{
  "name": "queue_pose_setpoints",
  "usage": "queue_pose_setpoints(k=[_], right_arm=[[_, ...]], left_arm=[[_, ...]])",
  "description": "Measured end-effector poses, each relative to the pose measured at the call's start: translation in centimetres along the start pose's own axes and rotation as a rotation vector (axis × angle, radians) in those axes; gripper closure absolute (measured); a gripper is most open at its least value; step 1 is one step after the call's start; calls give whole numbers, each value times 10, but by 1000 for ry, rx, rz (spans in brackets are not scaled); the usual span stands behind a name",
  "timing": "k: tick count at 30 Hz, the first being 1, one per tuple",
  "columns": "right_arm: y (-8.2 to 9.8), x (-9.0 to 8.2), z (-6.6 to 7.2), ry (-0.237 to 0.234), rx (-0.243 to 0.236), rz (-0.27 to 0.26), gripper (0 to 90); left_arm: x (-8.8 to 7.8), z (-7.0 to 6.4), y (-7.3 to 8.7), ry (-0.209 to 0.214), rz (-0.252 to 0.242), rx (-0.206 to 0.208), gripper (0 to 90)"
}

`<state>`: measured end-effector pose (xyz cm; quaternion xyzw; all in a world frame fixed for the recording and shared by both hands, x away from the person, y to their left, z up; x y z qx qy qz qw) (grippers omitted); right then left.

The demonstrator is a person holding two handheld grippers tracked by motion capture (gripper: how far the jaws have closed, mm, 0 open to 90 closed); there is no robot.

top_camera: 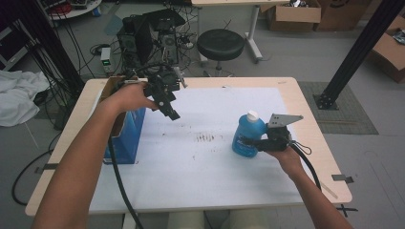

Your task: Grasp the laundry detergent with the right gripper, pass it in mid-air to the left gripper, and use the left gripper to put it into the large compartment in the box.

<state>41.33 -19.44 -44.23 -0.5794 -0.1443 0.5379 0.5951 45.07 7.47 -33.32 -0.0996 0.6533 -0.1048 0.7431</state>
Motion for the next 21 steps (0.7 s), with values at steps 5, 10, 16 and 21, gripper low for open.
queue_pose_setpoints(k=[5,10,16,21], right_arm=[[-3,-6,9,-26,-15,21,439],[-11,-14,17,-48,-34,39,439],[-23,-24,35,-90,-80,77,439],[-34,-27,53,-165,-114,91,438]], left_arm=[[-5,-5,-6,-3,-22,14,226],[-7,-11,-13,3,-22,36,226],[-9,-19,-24,9,-31,64,226],[-13,-30,-37,21,-29,102,224]])
Point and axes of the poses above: each handheld gripper's, and its own axes: x roughly forward along the jaws, y roughly out of its underside, z roughly to its left, the point moved 9 cm from there along x, roughly forward along the jaws, and after that the axes turned 15 degrees about x, right-handed, at the moved point
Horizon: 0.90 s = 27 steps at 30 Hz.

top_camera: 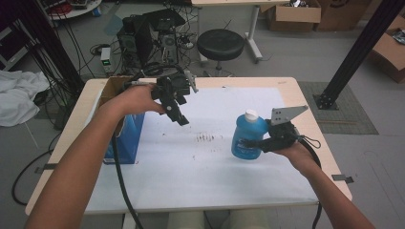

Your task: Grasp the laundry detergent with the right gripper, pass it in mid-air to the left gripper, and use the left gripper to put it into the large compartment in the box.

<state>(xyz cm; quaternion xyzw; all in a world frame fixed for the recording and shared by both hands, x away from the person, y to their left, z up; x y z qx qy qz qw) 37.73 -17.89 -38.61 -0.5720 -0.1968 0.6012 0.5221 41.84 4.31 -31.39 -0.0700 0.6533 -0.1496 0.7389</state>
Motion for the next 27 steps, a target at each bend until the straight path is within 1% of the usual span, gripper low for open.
queue_pose_setpoints(k=[1,2,4,5,6,7,8,9,11,12,13,15,16,17,21,22,24,27], right_arm=[[0,0,0,0,0,0,438],[-4,2,6,-24,-15,12,438],[-7,5,10,-49,-28,27,438],[-7,5,10,-49,-28,27,438],[-9,7,12,-59,-33,32,438],[-10,10,13,-67,-41,35,438],[-11,12,14,-75,-43,40,438],[-13,16,16,-85,-49,40,438],[-15,21,18,-98,-54,44,438],[-17,27,20,-106,-63,53,439],[-17,27,20,-106,-63,53,439],[-20,33,22,-115,-78,58,439],[-22,36,22,-119,-82,60,439],[-24,39,23,-124,-89,60,439],[-29,48,23,-136,-105,68,439],[-30,52,23,-138,-111,74,439],[-31,54,24,-141,-114,78,440],[-30,64,24,-146,-124,96,440]], left_arm=[[-1,-2,-3,3,0,8,224],[-2,-4,-5,9,1,13,224],[-3,-9,-8,27,13,31,225],[-3,-12,-9,34,16,38,225],[-2,-15,-10,41,18,38,225],[-3,-16,-11,50,26,48,225],[-2,-19,-13,54,23,46,225],[-3,-21,-13,63,30,53,225],[-4,-25,-15,79,28,63,224],[-5,-28,-16,92,35,66,224],[-5,-28,-16,92,35,66,225],[-7,-31,-17,97,41,72,224],[-8,-33,-18,108,36,75,223],[-8,-34,-19,110,32,76,221],[-9,-38,-21,115,41,87,219],[-9,-40,-22,117,46,91,219],[-10,-40,-23,119,51,98,219],[-10,-43,-26,123,61,107,219]])
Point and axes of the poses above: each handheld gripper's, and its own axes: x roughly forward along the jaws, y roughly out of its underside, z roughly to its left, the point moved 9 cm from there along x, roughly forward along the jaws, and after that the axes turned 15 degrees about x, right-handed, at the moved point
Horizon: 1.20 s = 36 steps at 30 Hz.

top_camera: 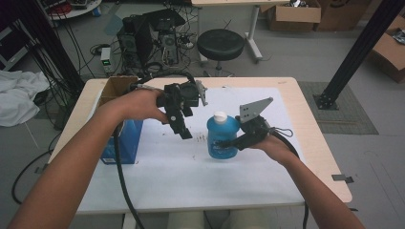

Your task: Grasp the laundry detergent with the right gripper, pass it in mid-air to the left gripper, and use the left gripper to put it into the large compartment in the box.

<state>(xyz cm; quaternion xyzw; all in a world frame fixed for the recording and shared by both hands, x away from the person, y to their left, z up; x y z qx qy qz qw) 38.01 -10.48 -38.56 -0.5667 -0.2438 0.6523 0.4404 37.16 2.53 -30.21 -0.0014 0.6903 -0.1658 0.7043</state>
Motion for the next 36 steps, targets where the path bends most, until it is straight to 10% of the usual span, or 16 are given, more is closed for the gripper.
queue_pose_setpoints(k=[36], right_arm=[[-7,63,3,-65,-46,53,441]], left_arm=[[4,-1,-16,17,43,-15,210]])
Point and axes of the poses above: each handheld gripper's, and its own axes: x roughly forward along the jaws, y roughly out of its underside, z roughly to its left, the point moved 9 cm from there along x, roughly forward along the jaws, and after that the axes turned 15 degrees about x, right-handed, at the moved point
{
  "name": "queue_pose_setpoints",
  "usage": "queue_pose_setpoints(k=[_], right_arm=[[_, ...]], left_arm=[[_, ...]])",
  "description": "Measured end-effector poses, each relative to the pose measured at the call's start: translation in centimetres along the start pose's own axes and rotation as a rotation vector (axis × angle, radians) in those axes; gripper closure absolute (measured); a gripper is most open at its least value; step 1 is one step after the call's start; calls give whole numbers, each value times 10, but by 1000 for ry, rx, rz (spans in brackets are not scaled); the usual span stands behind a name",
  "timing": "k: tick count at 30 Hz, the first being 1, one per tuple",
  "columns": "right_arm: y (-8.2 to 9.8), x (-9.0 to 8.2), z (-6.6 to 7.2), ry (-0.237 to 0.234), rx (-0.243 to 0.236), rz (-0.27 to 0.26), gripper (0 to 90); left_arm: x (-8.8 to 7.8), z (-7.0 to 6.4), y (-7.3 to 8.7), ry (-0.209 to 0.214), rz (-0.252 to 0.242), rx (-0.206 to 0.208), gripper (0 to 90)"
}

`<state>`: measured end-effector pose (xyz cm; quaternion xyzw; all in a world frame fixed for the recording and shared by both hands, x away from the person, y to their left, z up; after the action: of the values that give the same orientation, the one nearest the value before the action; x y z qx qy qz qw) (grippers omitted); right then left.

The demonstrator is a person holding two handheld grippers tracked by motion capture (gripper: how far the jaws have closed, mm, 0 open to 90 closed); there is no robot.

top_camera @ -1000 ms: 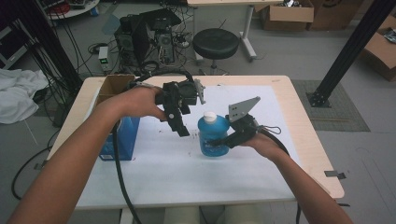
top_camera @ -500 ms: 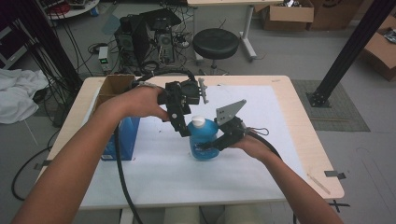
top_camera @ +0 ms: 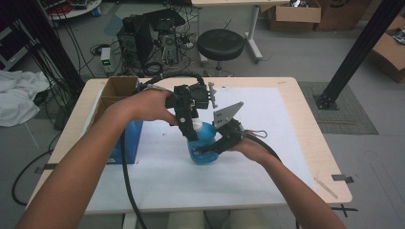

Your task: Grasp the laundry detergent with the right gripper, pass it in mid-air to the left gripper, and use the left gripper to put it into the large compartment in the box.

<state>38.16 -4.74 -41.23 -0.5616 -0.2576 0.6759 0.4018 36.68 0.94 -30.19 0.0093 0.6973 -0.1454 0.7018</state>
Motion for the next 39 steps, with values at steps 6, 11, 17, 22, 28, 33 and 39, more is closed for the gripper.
queue_pose_setpoints(k=[6,11,17,22,28,33,39], right_arm=[[-2,5,1,-2,-1,6,441],[-4,10,1,-4,0,9,441],[-7,9,2,-3,5,6,441],[-10,7,2,-7,11,-1,441],[-11,4,3,-10,15,-9,440],[-13,2,6,-24,25,-18,440],[-13,2,7,-18,21,-13,440]], left_arm=[[0,0,0,-3,7,-5,209],[1,1,2,-9,17,-6,209],[4,2,3,-9,24,-12,209],[7,2,3,-9,23,-9,209],[10,4,4,-17,28,-8,209],[14,5,6,-15,32,-12,210],[17,6,6,-15,29,-13,212]])
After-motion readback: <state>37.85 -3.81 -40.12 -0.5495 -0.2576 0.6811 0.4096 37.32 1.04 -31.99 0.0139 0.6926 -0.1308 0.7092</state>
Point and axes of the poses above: each handheld gripper's, and its own axes: x roughly forward along the jaws, y roughly out of its underside, z roughly to its left, the point moved 9 cm from there along x, roughly forward along the jaws, and after that the axes turned 15 degrees about x, right-handed, at the moved point
